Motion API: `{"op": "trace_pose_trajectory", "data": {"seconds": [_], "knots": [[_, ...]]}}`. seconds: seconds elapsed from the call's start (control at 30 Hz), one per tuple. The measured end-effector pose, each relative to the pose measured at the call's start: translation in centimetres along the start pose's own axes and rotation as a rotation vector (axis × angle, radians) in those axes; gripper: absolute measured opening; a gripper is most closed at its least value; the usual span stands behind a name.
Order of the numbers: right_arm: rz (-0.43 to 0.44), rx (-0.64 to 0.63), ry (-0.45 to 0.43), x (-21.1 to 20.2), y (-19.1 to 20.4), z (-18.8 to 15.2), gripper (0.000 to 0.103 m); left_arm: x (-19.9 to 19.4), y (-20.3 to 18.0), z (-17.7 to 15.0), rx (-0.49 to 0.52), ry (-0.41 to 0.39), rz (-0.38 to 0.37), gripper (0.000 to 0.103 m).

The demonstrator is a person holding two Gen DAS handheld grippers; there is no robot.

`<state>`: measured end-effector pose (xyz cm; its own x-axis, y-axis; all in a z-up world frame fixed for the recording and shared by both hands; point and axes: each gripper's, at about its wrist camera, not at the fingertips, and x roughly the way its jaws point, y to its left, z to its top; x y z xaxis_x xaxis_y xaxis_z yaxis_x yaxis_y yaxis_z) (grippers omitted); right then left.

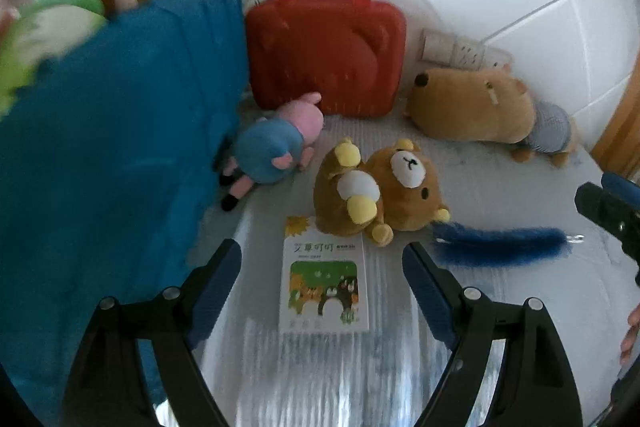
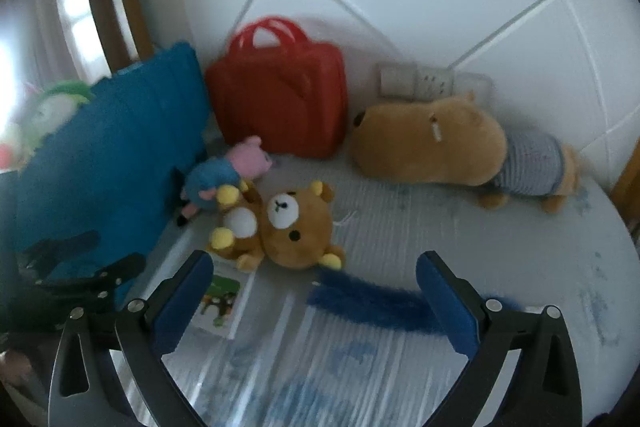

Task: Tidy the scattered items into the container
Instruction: 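Move both tools back toward the brown teddy bear on the bed, then grasp the brown teddy bear with the right tool and lift it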

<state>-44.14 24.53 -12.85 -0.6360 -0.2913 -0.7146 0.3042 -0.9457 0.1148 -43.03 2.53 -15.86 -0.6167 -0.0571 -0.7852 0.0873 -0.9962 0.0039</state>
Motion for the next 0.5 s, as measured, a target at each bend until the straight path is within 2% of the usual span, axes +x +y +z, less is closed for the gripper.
{"op": "trace_pose_trajectory", "data": {"seconds": [0.27, 0.5], "knots": [[0.074, 0.053, 0.112, 11.1, -2.1, 0.9, 0.103, 10.9, -1.6, 1.6, 0.007, 0.095, -0.009, 0.083], [0.125, 0.057, 0.161, 17.1, -1.3, 1.4, 0.103, 15.6, -1.6, 1.8, 0.015, 0.127, -0.023, 0.083]]}}
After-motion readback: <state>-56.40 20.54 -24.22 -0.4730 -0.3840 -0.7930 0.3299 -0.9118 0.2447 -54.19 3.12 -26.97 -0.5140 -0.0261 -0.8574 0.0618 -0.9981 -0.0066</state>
